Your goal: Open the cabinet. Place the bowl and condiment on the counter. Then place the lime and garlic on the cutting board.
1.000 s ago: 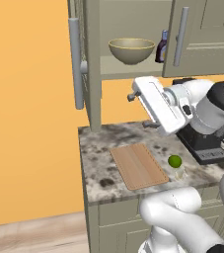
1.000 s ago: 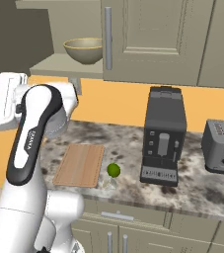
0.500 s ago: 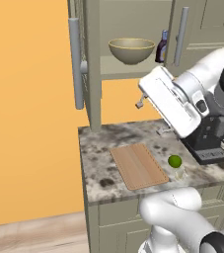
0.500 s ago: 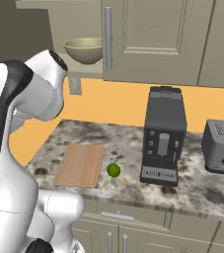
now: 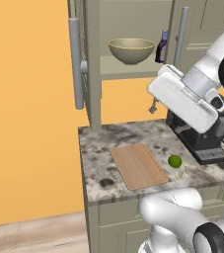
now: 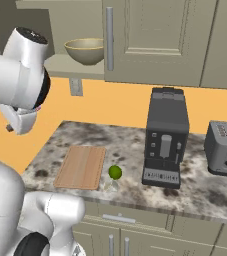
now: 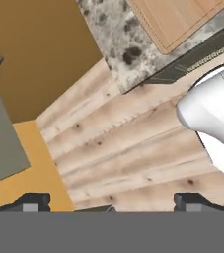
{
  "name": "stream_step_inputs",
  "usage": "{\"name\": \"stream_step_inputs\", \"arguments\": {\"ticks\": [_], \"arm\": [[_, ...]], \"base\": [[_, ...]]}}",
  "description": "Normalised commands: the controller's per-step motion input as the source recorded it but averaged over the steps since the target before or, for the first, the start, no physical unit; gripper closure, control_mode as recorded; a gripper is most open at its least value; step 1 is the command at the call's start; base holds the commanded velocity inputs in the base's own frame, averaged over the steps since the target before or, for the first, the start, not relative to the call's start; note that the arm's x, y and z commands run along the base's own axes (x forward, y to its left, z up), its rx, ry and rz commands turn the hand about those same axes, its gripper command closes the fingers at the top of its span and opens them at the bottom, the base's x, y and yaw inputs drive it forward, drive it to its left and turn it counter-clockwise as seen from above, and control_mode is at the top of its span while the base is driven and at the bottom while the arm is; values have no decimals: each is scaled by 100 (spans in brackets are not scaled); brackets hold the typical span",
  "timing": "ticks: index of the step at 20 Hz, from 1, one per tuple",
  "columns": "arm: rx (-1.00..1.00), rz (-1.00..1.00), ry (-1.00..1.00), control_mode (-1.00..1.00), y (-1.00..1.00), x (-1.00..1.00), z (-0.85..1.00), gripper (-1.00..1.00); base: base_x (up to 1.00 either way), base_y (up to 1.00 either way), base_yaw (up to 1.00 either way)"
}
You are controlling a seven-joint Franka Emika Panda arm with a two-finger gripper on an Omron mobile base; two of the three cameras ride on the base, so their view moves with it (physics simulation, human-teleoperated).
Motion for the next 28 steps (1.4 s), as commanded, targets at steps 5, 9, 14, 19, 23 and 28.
{"name": "stream_step_inputs", "arguments": {"ticks": [5, 9, 14, 19, 23, 28], "arm": [[-33, 0, -39, -100, -28, 0, -28, -100], [-13, 6, -39, -100, -62, 0, -26, -100], [0, 13, -38, -100, -92, 0, -5, -100], [-5, 6, -24, -100, -29, 6, 4, -100], [-23, 0, -28, -100, 0, 24, 0, -100], [-30, 0, -10, -100, -1, 30, 6, -100]], "base": [[0, 0, 0], [0, 0, 0], [0, 0, 0], [0, 0, 0], [0, 0, 0], [0, 0, 0]]}}
